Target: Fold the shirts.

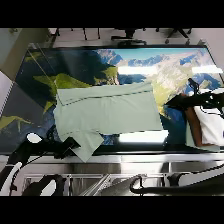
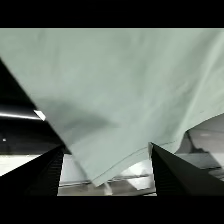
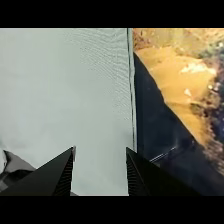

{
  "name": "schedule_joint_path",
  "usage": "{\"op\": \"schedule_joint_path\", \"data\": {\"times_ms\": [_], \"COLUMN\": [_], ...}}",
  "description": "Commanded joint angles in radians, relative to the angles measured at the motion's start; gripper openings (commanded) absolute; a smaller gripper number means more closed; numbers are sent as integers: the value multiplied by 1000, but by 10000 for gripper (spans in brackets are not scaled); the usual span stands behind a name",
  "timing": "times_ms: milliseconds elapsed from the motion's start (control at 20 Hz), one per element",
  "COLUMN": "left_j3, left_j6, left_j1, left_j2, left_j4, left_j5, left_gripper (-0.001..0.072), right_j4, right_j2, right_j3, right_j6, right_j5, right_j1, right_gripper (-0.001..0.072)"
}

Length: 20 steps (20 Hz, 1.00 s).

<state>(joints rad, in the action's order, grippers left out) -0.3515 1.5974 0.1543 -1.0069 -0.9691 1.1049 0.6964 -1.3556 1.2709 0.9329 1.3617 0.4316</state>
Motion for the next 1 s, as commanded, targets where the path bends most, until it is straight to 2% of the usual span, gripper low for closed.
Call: {"op": "schedule_joint_path", "data": {"times_ms": [0,100,150,350,500,750,850,900,950], "left_j3": [-43,-138,-188,-360,-451,-491,-491,-491,-491], "left_j6": [-15,-55,-85,-136,-159,-170,-178,-177,-175], "left_j1": [0,0,0,0,-2,-2,-2,-2,-2], "left_j2": [-104,-161,-181,-204,-200,-196,-181,-165,-141], "left_j4": [2,2,2,0,-6,-11,-37,-63,-93], "left_j5": [-130,-81,-46,87,187,250,273,280,284], "left_gripper": [555,106,19,18,18,18,18,18,18], "right_j4": [1,3,10,103,106,151,153,152,153], "right_j2": [1,1,1,2,2,1,7,16,31], "right_j3": [-2,-3,-7,-60,-159,-270,-270,-270,-270], "right_j6": [-6,-6,-5,37,37,39,40,39,39], "right_j5": [0,6,10,16,0,-67,-68,-61,-49], "right_j1": [-1,-1,-1,-1,-23,-146,-175,-184,-184], "right_gripper": [385,386,385,385,386,383,342,266,126]}}
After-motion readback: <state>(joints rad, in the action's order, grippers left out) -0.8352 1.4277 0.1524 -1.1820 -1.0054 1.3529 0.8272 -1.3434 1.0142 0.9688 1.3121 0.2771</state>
